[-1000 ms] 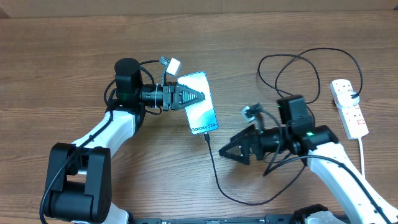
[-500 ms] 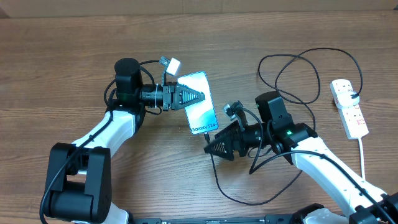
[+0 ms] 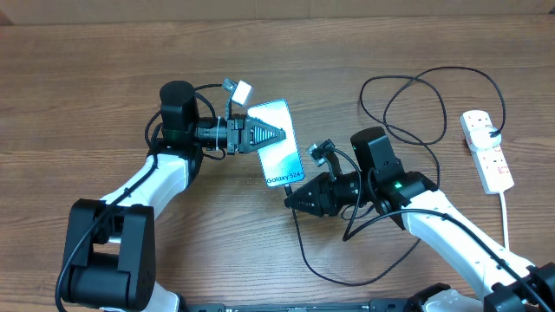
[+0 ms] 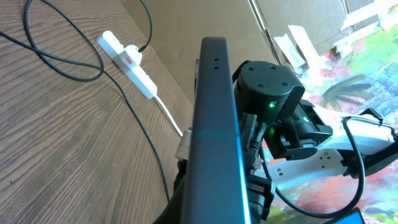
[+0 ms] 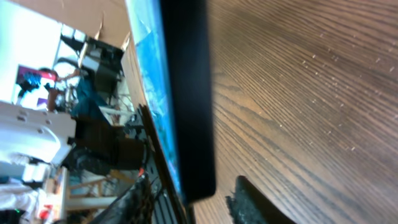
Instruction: Plug charger to phone and switch on socket
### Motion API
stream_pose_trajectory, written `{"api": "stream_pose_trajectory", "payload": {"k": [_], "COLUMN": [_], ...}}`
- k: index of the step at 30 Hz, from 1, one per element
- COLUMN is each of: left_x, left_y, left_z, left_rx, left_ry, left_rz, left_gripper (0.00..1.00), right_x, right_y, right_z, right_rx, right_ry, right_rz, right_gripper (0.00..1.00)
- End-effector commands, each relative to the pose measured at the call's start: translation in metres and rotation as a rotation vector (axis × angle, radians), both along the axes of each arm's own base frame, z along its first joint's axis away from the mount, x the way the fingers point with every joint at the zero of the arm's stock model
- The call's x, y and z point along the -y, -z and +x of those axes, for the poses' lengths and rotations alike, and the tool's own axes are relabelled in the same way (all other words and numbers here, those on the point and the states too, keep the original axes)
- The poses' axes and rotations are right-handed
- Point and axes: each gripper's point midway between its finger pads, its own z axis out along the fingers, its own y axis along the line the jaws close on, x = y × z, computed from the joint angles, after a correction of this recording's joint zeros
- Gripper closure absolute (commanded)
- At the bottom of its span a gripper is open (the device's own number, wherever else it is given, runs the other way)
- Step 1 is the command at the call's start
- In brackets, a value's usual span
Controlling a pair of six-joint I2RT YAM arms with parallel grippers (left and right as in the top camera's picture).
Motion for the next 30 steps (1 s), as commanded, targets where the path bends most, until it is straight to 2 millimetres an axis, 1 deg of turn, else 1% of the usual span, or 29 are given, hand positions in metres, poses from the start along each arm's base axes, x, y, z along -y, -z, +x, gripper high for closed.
{"api": "stream_pose_trajectory", "payload": {"k": [1,4,9,13,16,17,30], "left_x": [-0.003,-0.003,-0.003,-0.003,-0.003,-0.003,-0.003], "left_y": [-0.003,-0.003,-0.003,-0.003,-0.003,-0.003,-0.007], "left_z": [0.001,0.000,0.000,0.000,-0.001,-0.002,-0.016], "left_rx": [0.017,0.017,0.014,0.014,0.014,0.014,0.048], "left_ry": [-0.002,0.000,0.001,0.002,0.006,0.010,0.093], "left_rz": [-0.004,-0.005,-0.004,-0.005,-0.006,-0.007,-0.034], "left_gripper": [0.95,0.96,0.96,0.96,0.96,0.96,0.96], "right_x": [-0.002,-0.003,-0.003,-0.003,-0.004,-0.004,-0.005], "right_y": [0.000,-0.001,-0.001,-0.002,-0.003,-0.003,-0.006], "right_z": [0.000,0.002,0.003,0.003,0.004,0.004,0.008], "right_rx": [-0.025,-0.032,-0.030,-0.028,-0.020,-0.017,-0.004], "right_ry": [0.011,0.021,0.021,0.022,0.021,0.022,0.026], "right_rz": [0.003,0.007,0.009,0.010,0.014,0.016,0.026], "right_gripper": [0.67,0.73,0.76,0.82,0.90,0.96,0.96]}}
